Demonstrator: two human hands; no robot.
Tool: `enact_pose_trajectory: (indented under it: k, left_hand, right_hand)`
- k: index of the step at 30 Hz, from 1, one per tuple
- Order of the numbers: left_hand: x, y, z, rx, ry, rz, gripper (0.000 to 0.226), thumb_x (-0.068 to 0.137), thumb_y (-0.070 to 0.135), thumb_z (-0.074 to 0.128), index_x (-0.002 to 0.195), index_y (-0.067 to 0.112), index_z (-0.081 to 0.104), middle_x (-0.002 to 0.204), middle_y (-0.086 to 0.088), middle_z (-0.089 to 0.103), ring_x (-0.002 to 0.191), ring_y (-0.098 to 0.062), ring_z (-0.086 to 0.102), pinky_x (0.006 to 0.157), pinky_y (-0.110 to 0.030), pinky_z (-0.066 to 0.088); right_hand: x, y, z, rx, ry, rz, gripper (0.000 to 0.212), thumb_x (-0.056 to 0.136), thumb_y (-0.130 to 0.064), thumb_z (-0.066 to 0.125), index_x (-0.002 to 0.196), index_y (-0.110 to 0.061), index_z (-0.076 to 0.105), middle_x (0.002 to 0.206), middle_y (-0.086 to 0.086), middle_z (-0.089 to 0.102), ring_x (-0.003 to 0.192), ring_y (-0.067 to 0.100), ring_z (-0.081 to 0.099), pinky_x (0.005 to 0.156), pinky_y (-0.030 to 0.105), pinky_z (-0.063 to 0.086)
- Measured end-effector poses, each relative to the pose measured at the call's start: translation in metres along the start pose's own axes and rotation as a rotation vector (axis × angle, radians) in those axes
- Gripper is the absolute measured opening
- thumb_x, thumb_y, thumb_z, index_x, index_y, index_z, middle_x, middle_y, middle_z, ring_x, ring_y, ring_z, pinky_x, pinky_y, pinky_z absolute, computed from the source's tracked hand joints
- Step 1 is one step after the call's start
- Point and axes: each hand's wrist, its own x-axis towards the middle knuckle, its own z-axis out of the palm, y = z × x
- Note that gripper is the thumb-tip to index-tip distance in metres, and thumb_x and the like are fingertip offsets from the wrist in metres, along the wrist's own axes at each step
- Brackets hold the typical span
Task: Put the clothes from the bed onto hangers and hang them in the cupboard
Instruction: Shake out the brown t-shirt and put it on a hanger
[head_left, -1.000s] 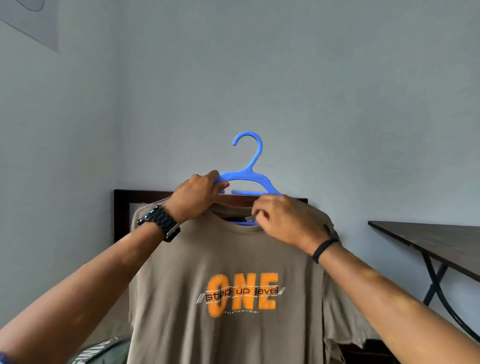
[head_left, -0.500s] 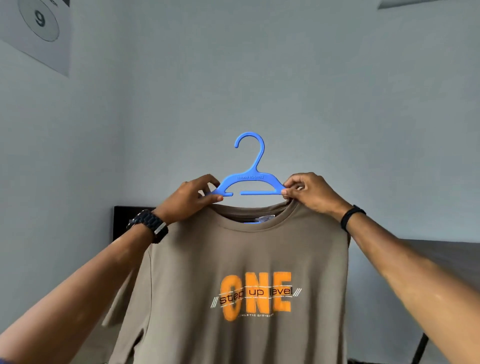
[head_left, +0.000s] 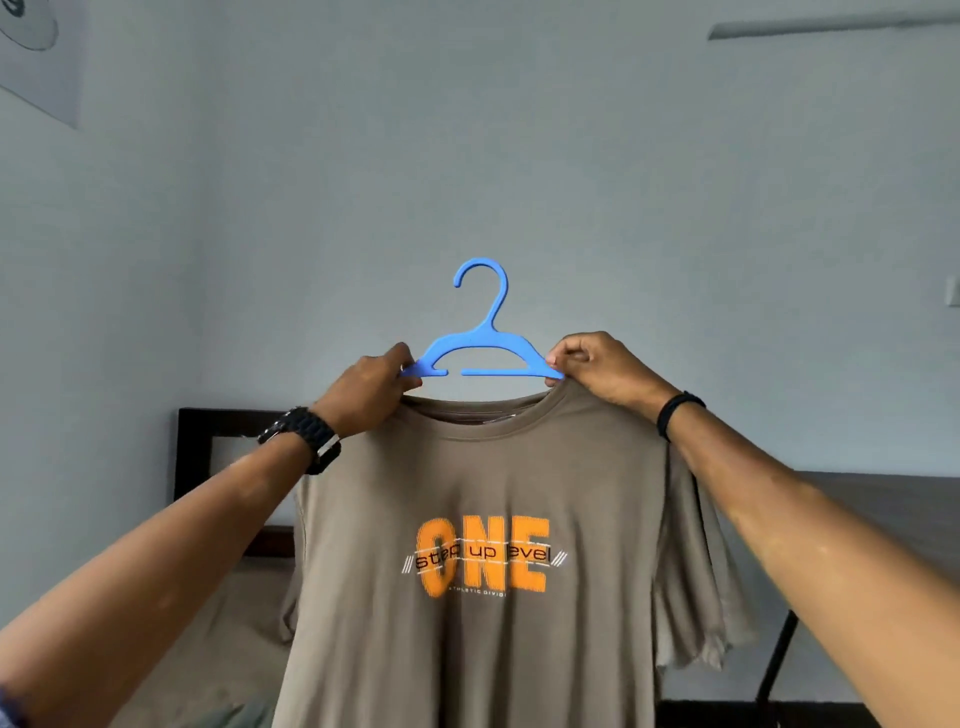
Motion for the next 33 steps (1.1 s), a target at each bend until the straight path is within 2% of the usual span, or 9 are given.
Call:
enact_pose_trajectory:
  k: [3, 5, 9, 12, 16, 20, 24, 27, 33]
  left_hand:
    - [0.004, 0.011, 0.007, 0.132, 0.050, 0.042, 0.012, 0.099, 0.013, 0.042, 0.107, 0.005, 0.041, 0.094, -0.017, 0.059, 0.077, -0.036, 0.049, 0.064, -0.035, 0.035]
    - [0.009, 0.021, 0.009, 0.173, 0.120, 0.077, 0.014, 0.099, 0.010, 0.039, 0.112, 0.005, 0.040, 0.102, -0.017, 0.062, 0.087, -0.039, 0.056, 0.070, -0.036, 0.035]
    - [0.025, 0.051, 0.009, 0.252, 0.200, 0.072, 0.020, 0.099, 0.010, 0.031, 0.117, 0.009, 0.039, 0.105, -0.015, 0.064, 0.096, -0.037, 0.060, 0.104, -0.049, 0.026]
    - [0.044, 0.080, 0.009, 0.298, 0.234, 0.044, 0.026, 0.097, 0.007, 0.029, 0.119, 0.014, 0.039, 0.101, -0.012, 0.062, 0.092, -0.034, 0.062, 0.113, -0.057, 0.005]
    - [0.075, 0.139, 0.006, 0.285, 0.256, 0.034, 0.024, 0.098, 0.010, 0.026, 0.114, 0.016, 0.043, 0.092, -0.006, 0.060, 0.090, -0.030, 0.063, 0.109, -0.063, -0.011]
    - [0.113, 0.224, 0.012, 0.107, 0.342, 0.055, 0.026, 0.101, 0.018, 0.026, 0.116, 0.015, 0.047, 0.100, -0.008, 0.059, 0.102, -0.031, 0.057, 0.110, -0.064, -0.007]
    - [0.143, 0.327, 0.047, -0.322, 0.435, 0.063, 0.033, 0.101, 0.024, 0.032, 0.128, 0.016, 0.048, 0.132, -0.014, 0.046, 0.131, -0.029, 0.035, 0.113, -0.060, 0.002]
    - [0.141, 0.415, 0.095, -0.637, 0.470, 0.125, 0.040, 0.100, 0.026, 0.035, 0.138, 0.016, 0.040, 0.144, -0.013, 0.037, 0.140, -0.028, 0.024, 0.114, -0.057, 0.005]
    - [0.106, 0.581, 0.221, -0.600, 0.220, 0.523, 0.061, 0.095, 0.046, 0.010, 0.149, 0.021, 0.022, 0.159, -0.003, 0.013, 0.147, -0.020, 0.002, 0.116, -0.048, -0.007]
  right_hand:
    - [-0.012, 0.004, -0.023, -0.106, -0.008, 0.074, 0.011, 0.092, -0.025, 0.062, 0.090, -0.014, 0.065, 0.089, 0.001, 0.069, 0.084, 0.012, 0.062, 0.075, 0.015, 0.042]
    - [-0.025, 0.008, -0.045, -0.281, -0.096, 0.148, 0.024, 0.088, -0.037, 0.066, 0.095, -0.014, 0.067, 0.095, 0.003, 0.070, 0.091, 0.015, 0.063, 0.080, 0.024, 0.045]
    - [-0.051, -0.007, -0.091, -0.407, -0.086, 0.194, 0.031, 0.087, -0.037, 0.067, 0.095, -0.007, 0.069, 0.097, 0.010, 0.069, 0.090, 0.021, 0.062, 0.080, 0.030, 0.045]
    - [-0.069, -0.022, -0.132, -0.400, -0.016, 0.200, 0.026, 0.084, -0.036, 0.070, 0.086, -0.010, 0.070, 0.081, 0.002, 0.067, 0.078, 0.012, 0.060, 0.071, 0.024, 0.043]
    - [-0.089, -0.025, -0.188, -0.333, 0.187, 0.209, 0.037, 0.082, -0.036, 0.072, 0.059, -0.012, 0.055, 0.049, -0.013, 0.047, 0.049, 0.002, 0.042, 0.054, 0.020, 0.031]
    - [-0.113, -0.022, -0.255, -0.251, 0.370, 0.172, 0.034, 0.083, -0.032, 0.071, 0.073, -0.001, 0.061, 0.069, 0.008, 0.058, 0.065, 0.015, 0.051, 0.064, 0.028, 0.036]
    - [-0.150, -0.006, -0.332, -0.266, 0.603, 0.157, 0.032, 0.084, -0.027, 0.071, 0.079, 0.005, 0.064, 0.074, 0.010, 0.062, 0.069, 0.018, 0.056, 0.067, 0.029, 0.041]
    - [-0.186, 0.018, -0.388, -0.343, 0.755, 0.176, 0.027, 0.084, -0.026, 0.071, 0.081, 0.001, 0.067, 0.075, 0.008, 0.063, 0.069, 0.016, 0.057, 0.067, 0.028, 0.043]
    - [-0.254, 0.075, -0.490, -0.451, 0.876, 0.266, 0.019, 0.085, -0.024, 0.071, 0.072, -0.011, 0.065, 0.066, 0.000, 0.060, 0.057, 0.006, 0.053, 0.053, 0.017, 0.042]
